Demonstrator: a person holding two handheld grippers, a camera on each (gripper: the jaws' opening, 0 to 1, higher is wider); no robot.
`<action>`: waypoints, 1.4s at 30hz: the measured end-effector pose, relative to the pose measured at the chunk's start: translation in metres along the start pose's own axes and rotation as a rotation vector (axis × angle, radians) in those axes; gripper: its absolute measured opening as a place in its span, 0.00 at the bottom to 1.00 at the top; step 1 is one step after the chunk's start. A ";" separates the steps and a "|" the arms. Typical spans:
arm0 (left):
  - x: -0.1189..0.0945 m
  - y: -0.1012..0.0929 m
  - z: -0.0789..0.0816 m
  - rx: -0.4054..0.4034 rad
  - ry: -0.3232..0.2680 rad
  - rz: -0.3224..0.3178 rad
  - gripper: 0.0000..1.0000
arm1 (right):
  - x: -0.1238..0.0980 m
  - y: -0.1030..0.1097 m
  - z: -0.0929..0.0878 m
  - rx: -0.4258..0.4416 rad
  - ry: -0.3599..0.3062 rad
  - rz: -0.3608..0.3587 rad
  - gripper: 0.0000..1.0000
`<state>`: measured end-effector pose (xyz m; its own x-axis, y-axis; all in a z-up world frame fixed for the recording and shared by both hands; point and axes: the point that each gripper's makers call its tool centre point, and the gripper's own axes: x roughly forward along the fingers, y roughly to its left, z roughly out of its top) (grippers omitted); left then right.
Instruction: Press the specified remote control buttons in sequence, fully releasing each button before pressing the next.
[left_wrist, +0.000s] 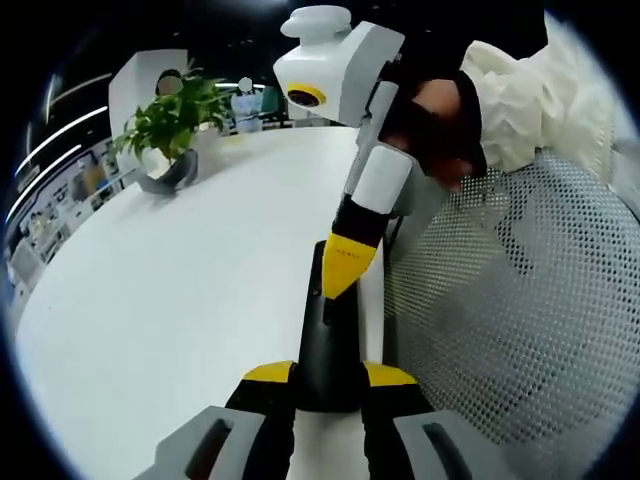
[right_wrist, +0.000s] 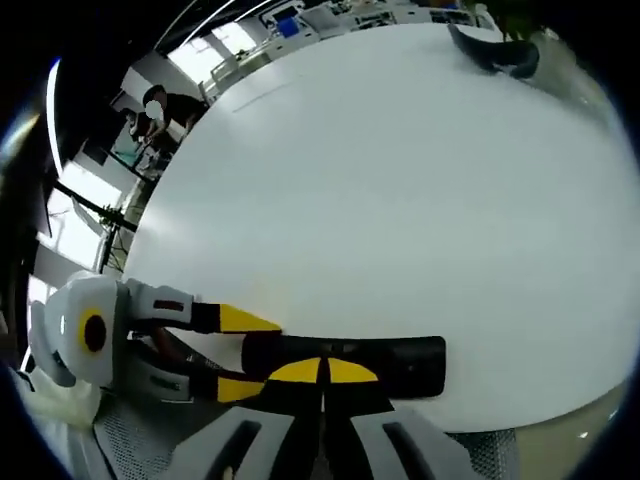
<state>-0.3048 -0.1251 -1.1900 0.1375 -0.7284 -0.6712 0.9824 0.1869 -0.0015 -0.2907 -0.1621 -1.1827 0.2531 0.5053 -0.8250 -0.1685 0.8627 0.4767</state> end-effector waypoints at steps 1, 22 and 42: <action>0.000 0.000 0.000 0.001 -0.001 0.000 0.24 | 0.000 -0.001 0.000 0.004 0.001 -0.003 0.00; 0.001 0.002 0.001 0.008 -0.009 0.007 0.24 | -0.007 -0.005 -0.005 0.036 0.033 -0.055 0.00; 0.001 0.002 0.001 0.011 -0.015 0.010 0.24 | -0.001 -0.007 -0.013 -0.052 0.089 -0.107 0.00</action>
<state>-0.3024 -0.1259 -1.1902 0.1487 -0.7365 -0.6599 0.9823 0.1867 0.0130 -0.3020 -0.1687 -1.1895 0.1874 0.4046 -0.8951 -0.1948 0.9084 0.3699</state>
